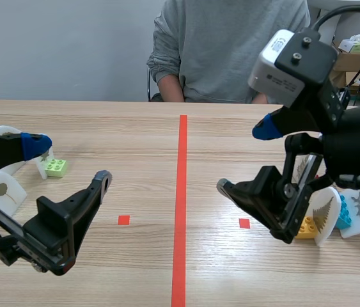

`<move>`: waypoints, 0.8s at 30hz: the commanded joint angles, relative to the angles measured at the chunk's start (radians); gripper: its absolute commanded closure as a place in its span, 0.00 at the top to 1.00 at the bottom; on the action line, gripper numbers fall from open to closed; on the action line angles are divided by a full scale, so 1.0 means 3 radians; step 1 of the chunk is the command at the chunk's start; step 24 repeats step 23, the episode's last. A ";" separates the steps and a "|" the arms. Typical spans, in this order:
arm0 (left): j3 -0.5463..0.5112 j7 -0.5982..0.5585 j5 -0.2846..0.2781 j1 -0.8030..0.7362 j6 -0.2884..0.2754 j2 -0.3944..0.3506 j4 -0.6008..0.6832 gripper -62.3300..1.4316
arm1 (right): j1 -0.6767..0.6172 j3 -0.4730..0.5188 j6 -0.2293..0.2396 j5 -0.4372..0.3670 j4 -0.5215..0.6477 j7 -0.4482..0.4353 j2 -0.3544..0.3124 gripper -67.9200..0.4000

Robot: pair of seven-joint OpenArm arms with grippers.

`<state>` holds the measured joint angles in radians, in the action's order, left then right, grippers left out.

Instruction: Do the leaf sorting experiment

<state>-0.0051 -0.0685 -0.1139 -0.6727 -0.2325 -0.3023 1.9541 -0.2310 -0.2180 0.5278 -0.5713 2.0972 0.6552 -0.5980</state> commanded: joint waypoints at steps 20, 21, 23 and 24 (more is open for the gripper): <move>0.0010 -0.0046 -0.0017 -0.0018 0.0013 0.0000 0.0023 0.87 | -0.0041 -0.0006 -0.0013 -0.0038 0.0000 -0.0081 -0.0019 0.79; 0.0010 -0.0046 -0.0017 -0.0018 0.0013 0.0000 0.0023 0.87 | -0.0078 0.0003 0.0033 -0.0037 0.0000 -0.0168 -0.0019 0.79; 0.0010 -0.0046 -0.0017 -0.0018 0.0014 -0.0001 0.0023 0.87 | -0.0195 0.0055 0.0285 -0.0032 0.0000 -0.0397 -0.0019 0.79; 0.0010 -0.0046 -0.0017 -0.0018 0.0014 -0.0001 0.0023 0.87 | -0.0195 0.0055 0.0285 -0.0032 0.0000 -0.0397 -0.0019 0.79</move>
